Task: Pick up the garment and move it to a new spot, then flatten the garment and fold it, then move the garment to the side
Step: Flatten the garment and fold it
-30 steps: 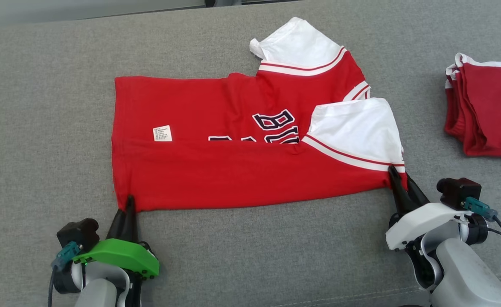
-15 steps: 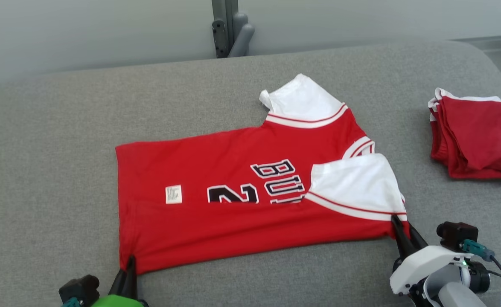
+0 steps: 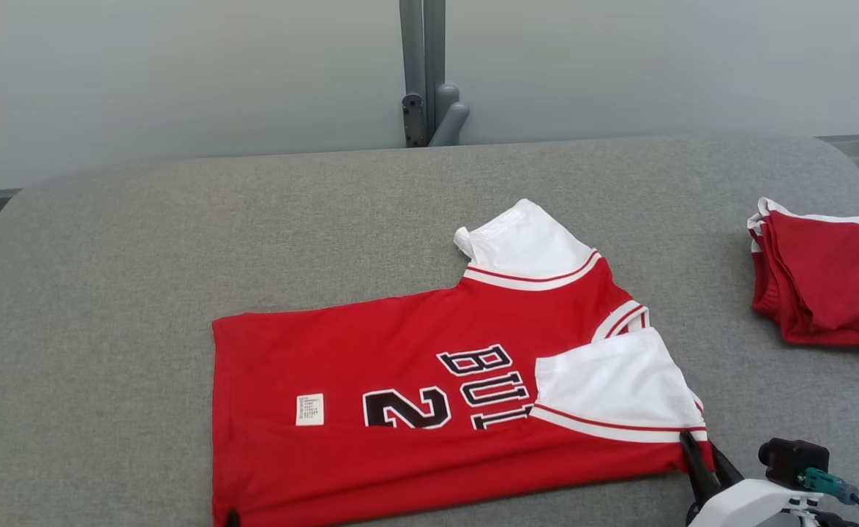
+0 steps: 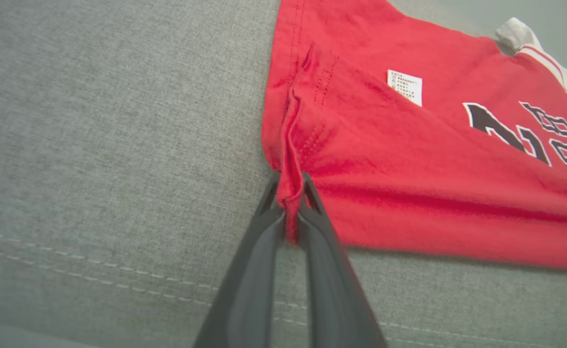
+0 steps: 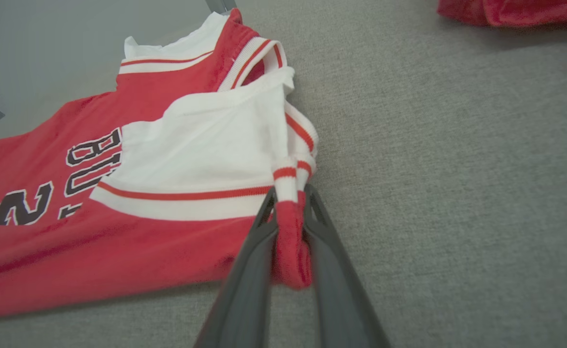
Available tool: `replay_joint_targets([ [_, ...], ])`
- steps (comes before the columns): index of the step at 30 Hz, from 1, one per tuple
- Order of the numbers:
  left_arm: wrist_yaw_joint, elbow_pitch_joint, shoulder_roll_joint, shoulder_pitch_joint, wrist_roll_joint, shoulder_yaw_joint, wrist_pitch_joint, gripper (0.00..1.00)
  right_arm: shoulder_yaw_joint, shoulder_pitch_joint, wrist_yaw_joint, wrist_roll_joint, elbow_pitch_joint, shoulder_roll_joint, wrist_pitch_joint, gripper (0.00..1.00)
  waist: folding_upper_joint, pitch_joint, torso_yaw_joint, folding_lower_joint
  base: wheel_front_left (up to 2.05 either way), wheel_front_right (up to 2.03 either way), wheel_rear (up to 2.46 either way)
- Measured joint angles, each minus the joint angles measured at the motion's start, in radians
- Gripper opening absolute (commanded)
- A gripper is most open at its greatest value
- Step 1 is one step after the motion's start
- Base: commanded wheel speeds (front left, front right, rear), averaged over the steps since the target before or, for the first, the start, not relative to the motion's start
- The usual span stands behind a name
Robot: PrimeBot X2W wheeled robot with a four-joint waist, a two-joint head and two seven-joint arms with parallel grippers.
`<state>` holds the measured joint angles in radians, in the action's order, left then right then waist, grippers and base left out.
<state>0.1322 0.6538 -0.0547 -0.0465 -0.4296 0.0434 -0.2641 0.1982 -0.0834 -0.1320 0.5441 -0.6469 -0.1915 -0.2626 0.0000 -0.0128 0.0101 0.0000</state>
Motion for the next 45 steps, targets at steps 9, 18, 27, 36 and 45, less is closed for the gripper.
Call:
replay_joint_targets([
  [9, 0.000, -0.091, 0.001, 0.064, 0.011, -0.014, 0.000, 1.00, -0.104, -0.065, 0.001, -0.065, 0.059, -0.006, 0.000, 1.00, 0.0000, 0.069, 0.014, 0.0000, 0.00, 0.00, 0.00],
  [18, 0.000, -0.088, -0.047, 0.264, 0.039, -0.009, 0.000, 1.00, -0.097, -0.216, 0.001, -0.159, 0.132, 0.016, 0.000, 1.00, 0.0000, 0.163, 0.015, 0.0000, 0.00, 0.00, 0.00],
  [27, 0.000, 0.114, -0.124, 0.494, -0.003, 0.065, 0.000, 1.00, 0.039, -0.424, 0.001, -0.176, 0.102, 0.027, 0.000, 1.00, 0.0000, 0.265, -0.003, 0.0001, 0.00, 0.00, 0.00],
  [36, 0.000, 0.220, -0.158, 0.610, -0.065, 0.156, 0.000, 0.58, 0.137, -0.589, 0.001, -0.161, 0.017, -0.003, 0.003, 1.00, 0.0000, 0.333, -0.014, 0.0001, 0.00, 0.00, 0.00],
  [45, 0.000, 0.158, -0.160, 0.646, -0.089, 0.224, 0.000, 0.00, 0.188, -0.772, 0.001, -0.133, -0.103, -0.045, 0.095, 1.00, 0.0000, 0.374, 0.023, 0.0001, 0.00, 0.00, 0.00],
])
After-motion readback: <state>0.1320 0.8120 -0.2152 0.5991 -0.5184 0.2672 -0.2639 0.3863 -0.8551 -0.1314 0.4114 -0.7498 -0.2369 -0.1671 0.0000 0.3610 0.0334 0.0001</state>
